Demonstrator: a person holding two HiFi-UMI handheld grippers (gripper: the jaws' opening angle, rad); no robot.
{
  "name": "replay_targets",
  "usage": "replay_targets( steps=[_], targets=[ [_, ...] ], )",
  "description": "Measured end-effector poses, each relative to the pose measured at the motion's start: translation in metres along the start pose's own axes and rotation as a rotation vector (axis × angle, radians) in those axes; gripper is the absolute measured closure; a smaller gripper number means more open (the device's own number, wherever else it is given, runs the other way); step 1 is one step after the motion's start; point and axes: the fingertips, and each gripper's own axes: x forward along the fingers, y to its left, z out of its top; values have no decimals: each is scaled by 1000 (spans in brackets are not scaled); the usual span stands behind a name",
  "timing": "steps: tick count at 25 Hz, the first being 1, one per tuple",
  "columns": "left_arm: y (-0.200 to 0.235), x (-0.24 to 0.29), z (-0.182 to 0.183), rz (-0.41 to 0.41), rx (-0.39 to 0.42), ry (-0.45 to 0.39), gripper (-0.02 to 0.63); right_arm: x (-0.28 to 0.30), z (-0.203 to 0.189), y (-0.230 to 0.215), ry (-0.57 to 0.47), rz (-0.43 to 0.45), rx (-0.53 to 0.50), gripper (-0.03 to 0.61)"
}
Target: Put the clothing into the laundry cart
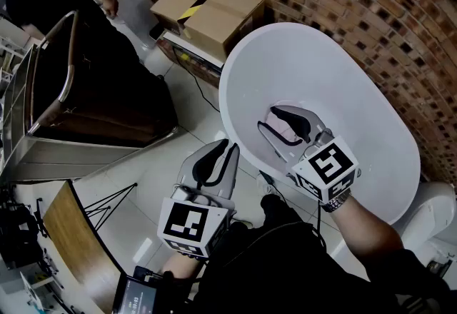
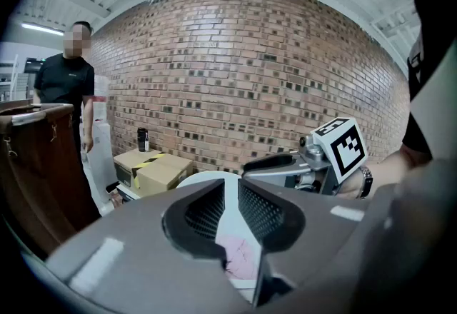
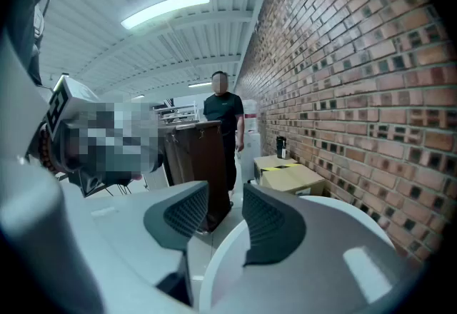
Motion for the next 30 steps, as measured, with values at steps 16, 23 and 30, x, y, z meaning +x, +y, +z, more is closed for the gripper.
replay_targets(
  steps=[16, 23, 30],
  targets=[
    [-20, 128, -85, -72, -11, 113, 506, -2, -173, -114, 148, -101, 108, 376],
    [-22, 178, -114, -118, 10, 161, 502, 2, -249, -145, 204, -152, 169, 358],
    [-7, 224, -166, -158, 29, 219, 502, 23, -341, -169, 266, -197, 229, 341]
  ],
)
